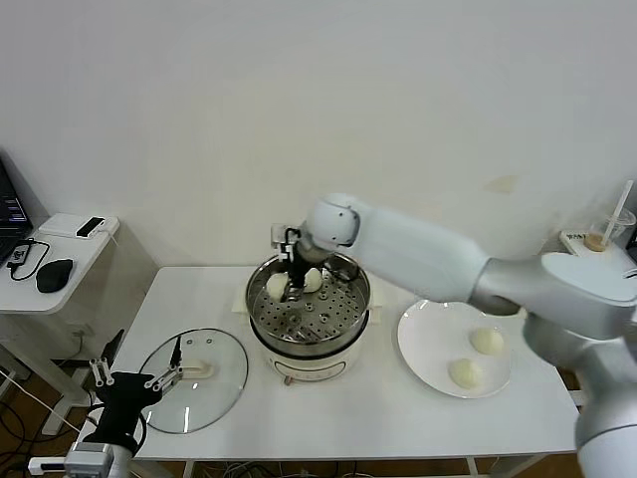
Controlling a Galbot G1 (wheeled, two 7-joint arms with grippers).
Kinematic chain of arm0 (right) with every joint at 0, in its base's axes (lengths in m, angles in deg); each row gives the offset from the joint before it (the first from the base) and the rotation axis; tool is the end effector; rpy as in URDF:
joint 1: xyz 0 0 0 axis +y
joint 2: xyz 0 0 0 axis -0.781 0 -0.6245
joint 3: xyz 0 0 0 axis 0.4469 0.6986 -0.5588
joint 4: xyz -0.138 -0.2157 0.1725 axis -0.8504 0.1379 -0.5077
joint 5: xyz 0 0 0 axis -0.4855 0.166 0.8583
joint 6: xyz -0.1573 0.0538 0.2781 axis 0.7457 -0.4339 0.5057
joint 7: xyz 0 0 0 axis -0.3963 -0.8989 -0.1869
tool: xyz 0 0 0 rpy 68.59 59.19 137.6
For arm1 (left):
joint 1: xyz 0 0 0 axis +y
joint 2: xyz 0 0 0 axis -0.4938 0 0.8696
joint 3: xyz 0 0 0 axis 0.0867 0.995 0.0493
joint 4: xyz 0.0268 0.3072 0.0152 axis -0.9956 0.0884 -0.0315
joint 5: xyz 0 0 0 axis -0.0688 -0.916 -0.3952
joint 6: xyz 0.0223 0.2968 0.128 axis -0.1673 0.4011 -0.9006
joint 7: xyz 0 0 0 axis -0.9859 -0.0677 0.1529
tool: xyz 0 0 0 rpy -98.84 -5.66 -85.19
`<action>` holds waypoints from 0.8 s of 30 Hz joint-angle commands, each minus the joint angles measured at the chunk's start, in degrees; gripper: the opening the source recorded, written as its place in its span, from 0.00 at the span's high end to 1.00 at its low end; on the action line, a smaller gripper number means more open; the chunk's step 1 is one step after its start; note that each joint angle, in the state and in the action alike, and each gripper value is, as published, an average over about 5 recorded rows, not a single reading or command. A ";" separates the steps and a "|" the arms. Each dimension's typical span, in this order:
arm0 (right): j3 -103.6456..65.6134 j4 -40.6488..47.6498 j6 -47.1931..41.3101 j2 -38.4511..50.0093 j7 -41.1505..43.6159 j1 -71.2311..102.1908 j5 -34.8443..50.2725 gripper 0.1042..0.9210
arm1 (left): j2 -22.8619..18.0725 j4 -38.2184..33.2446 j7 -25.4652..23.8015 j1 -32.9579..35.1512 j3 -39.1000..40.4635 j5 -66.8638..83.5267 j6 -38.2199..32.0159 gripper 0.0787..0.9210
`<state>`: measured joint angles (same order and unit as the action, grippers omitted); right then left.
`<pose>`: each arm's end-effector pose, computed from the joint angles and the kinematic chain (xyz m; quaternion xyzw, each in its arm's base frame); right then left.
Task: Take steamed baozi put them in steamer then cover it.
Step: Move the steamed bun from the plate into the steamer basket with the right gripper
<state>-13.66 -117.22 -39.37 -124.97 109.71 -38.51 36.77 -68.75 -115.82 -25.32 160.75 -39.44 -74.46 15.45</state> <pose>0.4931 0.1976 -0.0993 0.5622 -0.6058 0.4923 0.2729 0.1258 0.0640 -0.1891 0.0351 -0.9873 -0.1511 0.0352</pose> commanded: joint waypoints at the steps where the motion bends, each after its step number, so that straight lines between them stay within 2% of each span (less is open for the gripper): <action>1: 1.04 6.06 -1.03 -6.04 -0.91 2.03 -1.25 0.34 | -0.11 -0.29 0.04 0.16 -0.11 0.08 -0.05 0.12; 7: 1.16 5.50 -1.30 -5.01 -0.26 2.28 -2.55 0.32 | -0.09 -0.25 0.04 0.18 -0.09 0.08 -0.05 0.12; 13: 1.01 1.98 -0.83 -1.45 2.53 -1.69 -2.84 0.16 | 0.00 -0.30 0.02 0.16 -0.03 0.05 -0.02 0.12; 19: 1.57 -4.16 2.42 5.87 9.32 -9.95 -4.68 0.12 | 0.43 0.00 -0.07 -0.24 -0.07 0.32 0.11 0.12; 24: 4.30 -11.11 6.94 16.08 15.11 -17.21 -7.45 0.12 | 0.95 0.18 -0.19 -0.65 0.21 1.00 0.40 0.12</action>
<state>-11.47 -119.95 -37.06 -120.68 116.83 -45.63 32.27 -68.04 -115.79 -25.42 160.35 -39.46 -73.93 15.62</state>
